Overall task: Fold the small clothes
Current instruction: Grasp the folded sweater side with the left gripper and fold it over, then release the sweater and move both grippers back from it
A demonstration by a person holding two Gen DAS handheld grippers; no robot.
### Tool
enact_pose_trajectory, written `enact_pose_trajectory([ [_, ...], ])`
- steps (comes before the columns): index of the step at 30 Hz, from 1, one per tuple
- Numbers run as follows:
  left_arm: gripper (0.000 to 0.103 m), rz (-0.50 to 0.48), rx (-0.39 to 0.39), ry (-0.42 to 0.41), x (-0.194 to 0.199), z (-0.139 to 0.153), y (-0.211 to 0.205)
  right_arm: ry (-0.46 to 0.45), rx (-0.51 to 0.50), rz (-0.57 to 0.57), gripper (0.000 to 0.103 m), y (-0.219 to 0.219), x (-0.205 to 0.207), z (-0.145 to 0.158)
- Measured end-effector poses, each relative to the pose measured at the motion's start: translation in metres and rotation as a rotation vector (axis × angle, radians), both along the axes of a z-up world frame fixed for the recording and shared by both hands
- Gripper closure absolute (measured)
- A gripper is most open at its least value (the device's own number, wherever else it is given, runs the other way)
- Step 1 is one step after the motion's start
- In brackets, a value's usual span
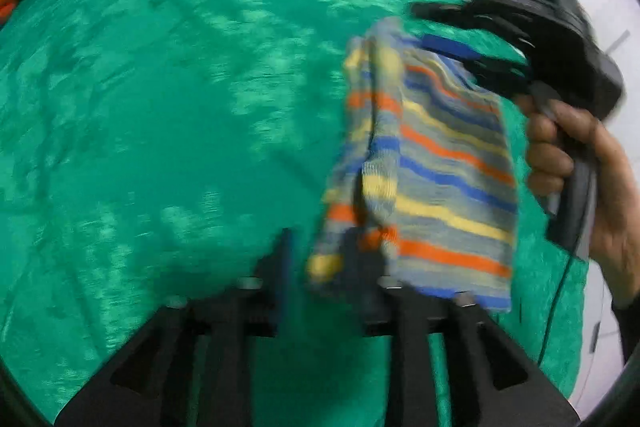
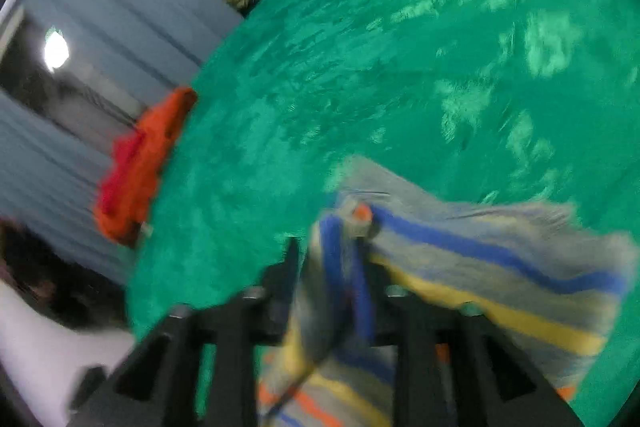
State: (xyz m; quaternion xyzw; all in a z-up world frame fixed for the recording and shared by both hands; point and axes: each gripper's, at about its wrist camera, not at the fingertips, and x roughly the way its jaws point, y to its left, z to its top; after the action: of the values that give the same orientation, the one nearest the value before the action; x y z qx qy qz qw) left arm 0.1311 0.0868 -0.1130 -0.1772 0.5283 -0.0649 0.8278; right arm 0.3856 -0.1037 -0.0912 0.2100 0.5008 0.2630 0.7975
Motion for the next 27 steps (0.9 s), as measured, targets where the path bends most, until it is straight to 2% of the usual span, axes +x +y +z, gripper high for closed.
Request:
enact_pose_trajectory([
  [2,0.053,0.025,0.003,-0.057,-0.008,0.017,0.013,-0.042,0.047,-0.038,0.063,-0.013,-0.009,0.01],
  [3,0.05,0.02,0.006,-0.086,-0.01,0.026,0.015,-0.09,0.021,-0.059,0.063,-0.025,-0.019,0.023],
  [7,0.05,-0.092,-0.036,-0.167,0.004,0.051,-0.001,-0.223,-0.208,-0.044,0.063,-0.057,-0.069,0.054],
  [10,0.05,-0.172,0.026,-0.165,0.036,0.04,-0.032,-0.249,-0.297,0.046,0.064,-0.061,-0.106,0.057],
  [11,0.056,-0.18,0.071,-0.143,0.043,0.03,-0.039,-0.247,-0.304,0.084,0.064,-0.056,-0.116,0.054],
  [12,0.073,-0.176,0.114,-0.111,0.046,0.021,-0.042,-0.239,-0.301,0.138,0.065,-0.049,-0.13,0.047],
  [13,0.077,-0.174,0.161,-0.059,0.056,0.004,-0.044,-0.227,-0.3,0.165,0.066,-0.043,-0.138,0.037],
  [14,0.075,-0.179,0.161,-0.022,0.063,-0.009,-0.042,-0.212,-0.305,0.174,0.066,-0.042,-0.143,0.027],
  [16,0.069,-0.178,0.131,-0.001,0.071,-0.015,-0.035,-0.109,-0.343,0.197,0.066,-0.037,-0.15,-0.013],
  [17,0.065,-0.186,0.13,0.001,0.071,-0.01,-0.033,-0.106,-0.363,0.2,0.066,-0.036,-0.152,-0.021],
  [18,0.06,-0.193,0.15,-0.007,0.073,0.001,-0.03,-0.145,-0.365,0.194,0.066,-0.037,-0.156,-0.016],
  [20,0.055,-0.187,0.151,-0.06,0.075,0.024,-0.024,-0.142,-0.322,0.173,0.066,-0.044,-0.152,-0.001],
  [21,0.047,-0.195,0.129,-0.08,0.08,0.031,-0.024,-0.151,-0.297,0.148,0.066,-0.051,-0.147,0.009],
  [23,0.044,-0.221,0.089,-0.107,0.096,0.043,-0.03,-0.203,-0.289,0.104,0.066,-0.062,-0.128,0.029],
  [25,0.041,-0.247,0.096,-0.12,0.12,0.042,-0.046,-0.221,-0.311,0.059,0.066,-0.07,-0.098,0.04],
  [27,0.04,-0.265,0.15,-0.095,0.143,0.026,-0.063,-0.188,-0.324,0.025,0.066,-0.074,-0.067,0.033],
])
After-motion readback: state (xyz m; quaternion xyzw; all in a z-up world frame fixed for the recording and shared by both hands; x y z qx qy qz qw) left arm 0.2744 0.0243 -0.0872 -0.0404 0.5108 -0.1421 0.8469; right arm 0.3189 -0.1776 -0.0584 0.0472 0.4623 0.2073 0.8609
